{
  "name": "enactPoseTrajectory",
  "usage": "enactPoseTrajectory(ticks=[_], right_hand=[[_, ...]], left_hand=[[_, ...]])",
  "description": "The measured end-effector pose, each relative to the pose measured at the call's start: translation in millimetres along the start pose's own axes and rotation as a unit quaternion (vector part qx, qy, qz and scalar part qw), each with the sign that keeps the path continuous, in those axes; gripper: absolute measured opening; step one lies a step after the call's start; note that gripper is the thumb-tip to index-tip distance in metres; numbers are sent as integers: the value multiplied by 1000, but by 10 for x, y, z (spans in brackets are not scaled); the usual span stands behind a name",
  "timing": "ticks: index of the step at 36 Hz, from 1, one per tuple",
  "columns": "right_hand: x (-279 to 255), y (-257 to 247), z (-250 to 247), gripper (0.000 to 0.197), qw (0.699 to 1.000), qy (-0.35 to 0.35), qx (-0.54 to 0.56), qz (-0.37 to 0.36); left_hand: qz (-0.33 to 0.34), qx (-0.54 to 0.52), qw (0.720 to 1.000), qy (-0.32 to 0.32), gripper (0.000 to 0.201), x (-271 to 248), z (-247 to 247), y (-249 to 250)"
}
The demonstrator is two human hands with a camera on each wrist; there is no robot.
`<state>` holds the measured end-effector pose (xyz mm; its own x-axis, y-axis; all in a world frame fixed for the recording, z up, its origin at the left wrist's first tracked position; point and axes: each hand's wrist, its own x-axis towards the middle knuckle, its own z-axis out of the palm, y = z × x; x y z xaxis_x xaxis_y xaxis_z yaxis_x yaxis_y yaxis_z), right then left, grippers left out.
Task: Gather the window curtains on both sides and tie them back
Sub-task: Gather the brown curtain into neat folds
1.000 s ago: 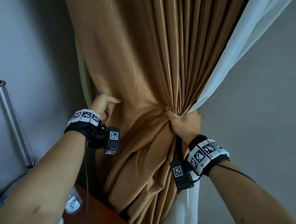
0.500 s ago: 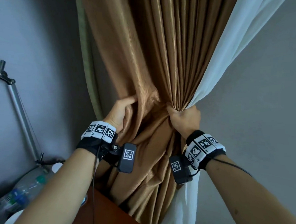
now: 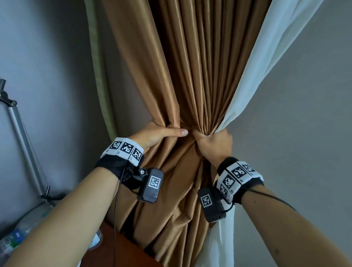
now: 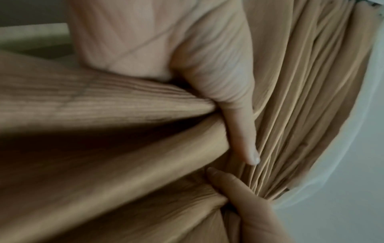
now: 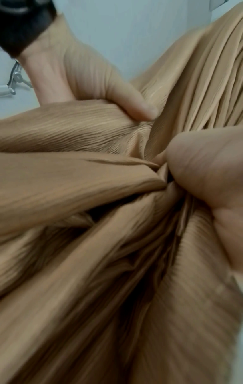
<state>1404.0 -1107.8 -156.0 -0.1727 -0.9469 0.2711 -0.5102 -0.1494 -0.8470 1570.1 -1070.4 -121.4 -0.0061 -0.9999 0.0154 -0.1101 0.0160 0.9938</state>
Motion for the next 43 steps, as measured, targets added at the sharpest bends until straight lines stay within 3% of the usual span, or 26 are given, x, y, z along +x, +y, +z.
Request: enactPoseTrajectory(ticks=[2, 9, 15, 23, 30, 39, 43], right_hand=[[-13, 5, -33, 64, 1000, -2, 2, -3], [-90, -12, -145, 58, 998, -4, 32, -45], [-89, -3, -144, 58, 998, -3, 41, -40], [-59, -14, -111, 64, 999, -3, 34, -38], [-71, -19, -194, 54, 998, -11, 54, -39], [-13, 61, -150, 66, 994, -59, 88, -16], [23, 60, -120, 42, 996, -40, 81, -12]], left_hand=[[6, -10, 1000, 22, 63, 26, 19, -19], [-25, -43, 997, 59, 26, 94, 64, -14], [-73, -51, 996, 24, 8, 67, 63, 54], [-33, -56, 997, 52, 14, 75, 67, 2], [0, -84, 994, 76, 19, 117, 91, -92], [-33, -85, 995, 48, 14, 178, 163, -41], [13, -78, 989, 124, 15, 187, 321, -83]])
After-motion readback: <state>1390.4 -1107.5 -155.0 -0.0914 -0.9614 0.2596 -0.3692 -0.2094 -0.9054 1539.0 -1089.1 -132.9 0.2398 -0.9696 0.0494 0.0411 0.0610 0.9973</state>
